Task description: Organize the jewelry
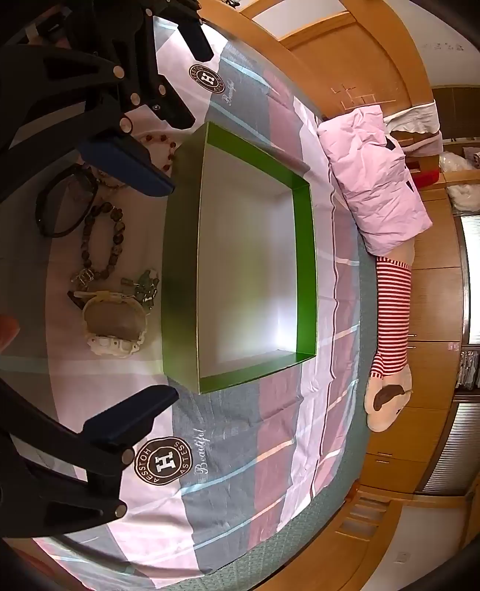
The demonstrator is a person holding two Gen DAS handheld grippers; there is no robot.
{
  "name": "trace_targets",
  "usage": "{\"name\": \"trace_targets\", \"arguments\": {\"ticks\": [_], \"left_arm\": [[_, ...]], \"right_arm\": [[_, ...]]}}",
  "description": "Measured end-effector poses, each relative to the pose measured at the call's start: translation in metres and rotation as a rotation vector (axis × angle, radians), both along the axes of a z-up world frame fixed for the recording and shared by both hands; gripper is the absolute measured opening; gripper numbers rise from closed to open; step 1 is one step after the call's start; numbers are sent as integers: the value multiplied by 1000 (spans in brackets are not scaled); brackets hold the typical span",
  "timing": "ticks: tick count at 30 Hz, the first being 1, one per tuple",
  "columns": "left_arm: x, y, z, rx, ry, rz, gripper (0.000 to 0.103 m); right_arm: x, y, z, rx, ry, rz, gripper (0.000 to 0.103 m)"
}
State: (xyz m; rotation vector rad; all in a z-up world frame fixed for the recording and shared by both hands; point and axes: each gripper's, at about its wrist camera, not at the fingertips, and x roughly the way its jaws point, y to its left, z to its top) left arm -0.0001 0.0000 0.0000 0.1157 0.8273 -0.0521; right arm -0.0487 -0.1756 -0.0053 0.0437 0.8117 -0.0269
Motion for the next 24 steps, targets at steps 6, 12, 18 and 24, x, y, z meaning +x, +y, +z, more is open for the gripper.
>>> {"name": "trace_targets", "arguments": {"ticks": [6,12,18,24], "left_arm": [[-2,0,0,0,1,-3,101],[-2,2,-5,0,8,-5,101],[-2,-1,-7,3,11,-3,101],[0,-1,-8,5,16,-2,101]], "right_arm": [[1,-2,-2,0,0,-1,102],[1,-2,-2,-5,0,-2,102],[0,-3,-2,-4,2,-2,102],[1,-6,-4,-4,8,-2,102]]}}
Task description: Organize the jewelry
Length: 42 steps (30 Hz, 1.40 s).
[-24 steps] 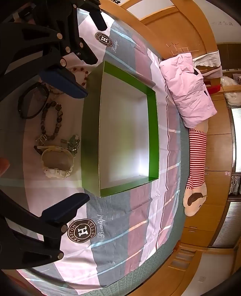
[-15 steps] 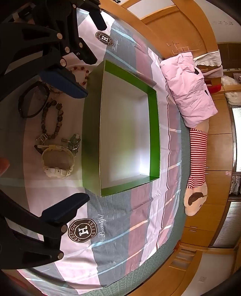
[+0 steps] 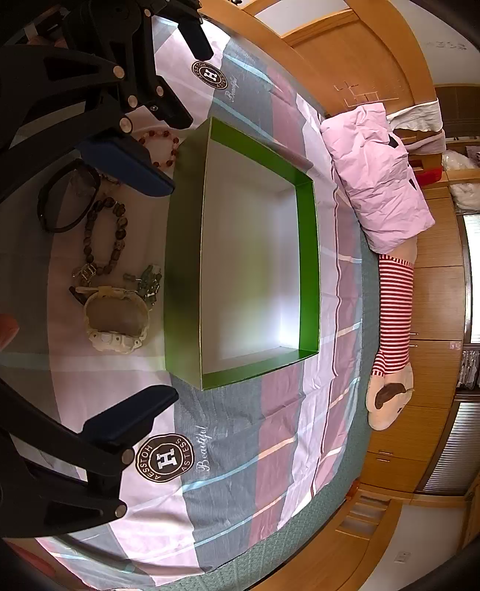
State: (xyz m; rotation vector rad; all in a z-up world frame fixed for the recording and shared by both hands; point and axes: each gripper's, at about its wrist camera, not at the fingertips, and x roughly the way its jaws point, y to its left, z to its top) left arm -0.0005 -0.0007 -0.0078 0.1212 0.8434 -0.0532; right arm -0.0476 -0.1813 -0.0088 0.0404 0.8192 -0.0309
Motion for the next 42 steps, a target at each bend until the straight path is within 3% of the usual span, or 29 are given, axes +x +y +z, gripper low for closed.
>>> {"name": "trace_targets", "arguments": {"ticks": [42], "left_arm": [[0,0,-7,5,19,-3,101]], "right_arm": [[-1,2,1,-29,1,-7,102]]}}
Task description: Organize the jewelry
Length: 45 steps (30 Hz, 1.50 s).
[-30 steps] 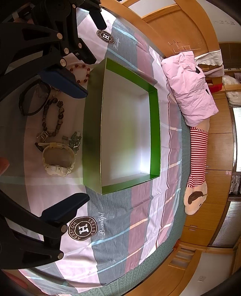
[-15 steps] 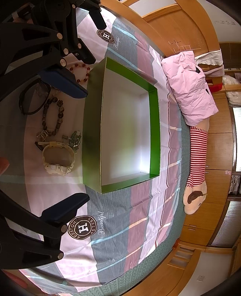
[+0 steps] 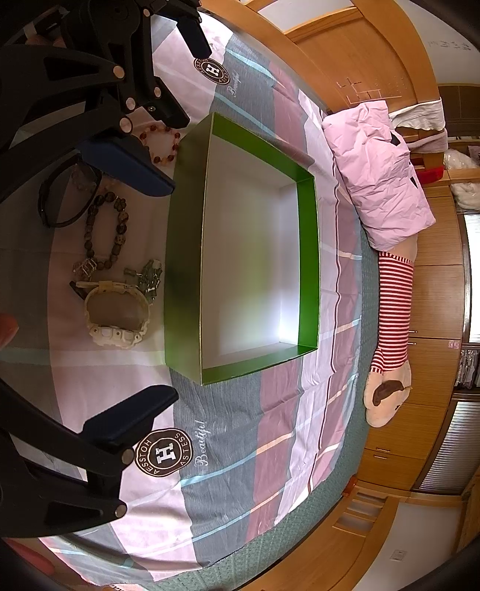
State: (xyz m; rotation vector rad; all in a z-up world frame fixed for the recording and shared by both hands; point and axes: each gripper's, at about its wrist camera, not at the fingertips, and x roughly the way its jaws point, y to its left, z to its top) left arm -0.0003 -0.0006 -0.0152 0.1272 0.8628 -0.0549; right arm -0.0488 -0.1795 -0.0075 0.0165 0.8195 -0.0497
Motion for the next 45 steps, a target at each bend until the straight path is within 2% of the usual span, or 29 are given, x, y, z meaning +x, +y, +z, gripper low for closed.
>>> {"name": "trace_targets", "arguments": {"ticks": [22,25,28,30,31,32,33,34,35,36,39,41,42,43,45], "left_arm": [[2,-2,-3,5,22,-3,101],[4,-2,-2,24,25,-12,101],[8,4,0,-13,44,-23,101],[13,9,-2,-54,100,-37,101],[15,10,-4,-62,125,-45,97],[17,10,-7,-69,153,-64,93],[17,9,-9,-73,174,-82,82],[18,8,-12,-85,204,-103,74],[17,7,-15,-112,235,-127,70],[17,6,-18,-150,271,-160,62],[13,-7,-27,-204,357,-248,59],[5,-21,-33,-191,393,-320,60],[0,-28,-36,-179,408,-350,60],[-3,-33,-39,-171,418,-367,60],[-9,-44,-48,-131,447,-404,56]], "right_arm": [[0,0,-1,-6,6,4,102],[7,-9,4,-26,14,11,102],[20,-26,9,-69,57,39,102],[26,-40,4,-67,111,74,102],[28,-42,-1,-57,140,91,100],[30,-46,-8,-48,184,108,92],[31,-48,-18,-45,230,113,78],[31,-48,-25,-34,263,115,70],[31,-50,-36,-3,312,125,53],[32,-50,-44,20,347,131,42],[34,-47,-70,42,427,120,42],[33,-43,-77,27,446,124,42],[32,-42,-80,25,444,126,30],[30,-41,-80,40,441,131,24],[29,-41,-78,39,425,130,19]]}}
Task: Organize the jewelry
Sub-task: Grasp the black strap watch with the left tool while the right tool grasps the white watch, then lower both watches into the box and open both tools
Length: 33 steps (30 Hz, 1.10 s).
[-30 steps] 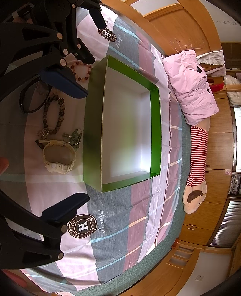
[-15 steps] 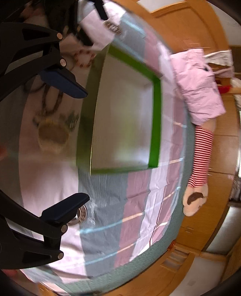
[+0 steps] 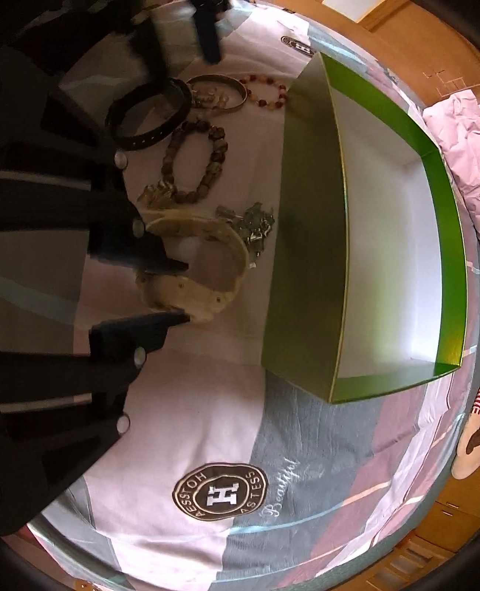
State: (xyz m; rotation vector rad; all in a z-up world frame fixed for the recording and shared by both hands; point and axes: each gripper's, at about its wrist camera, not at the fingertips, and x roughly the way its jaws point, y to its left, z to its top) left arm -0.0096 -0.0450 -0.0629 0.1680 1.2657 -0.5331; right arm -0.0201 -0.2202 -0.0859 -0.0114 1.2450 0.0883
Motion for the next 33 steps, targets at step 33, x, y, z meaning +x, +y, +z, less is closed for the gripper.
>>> {"name": "trace_targets", "arguments": {"ticks": [33], "left_arm": [[80,22,55,-92,-234,192,8]], "right_arm": [[69,1,71,183,-285,-66,18]]}}
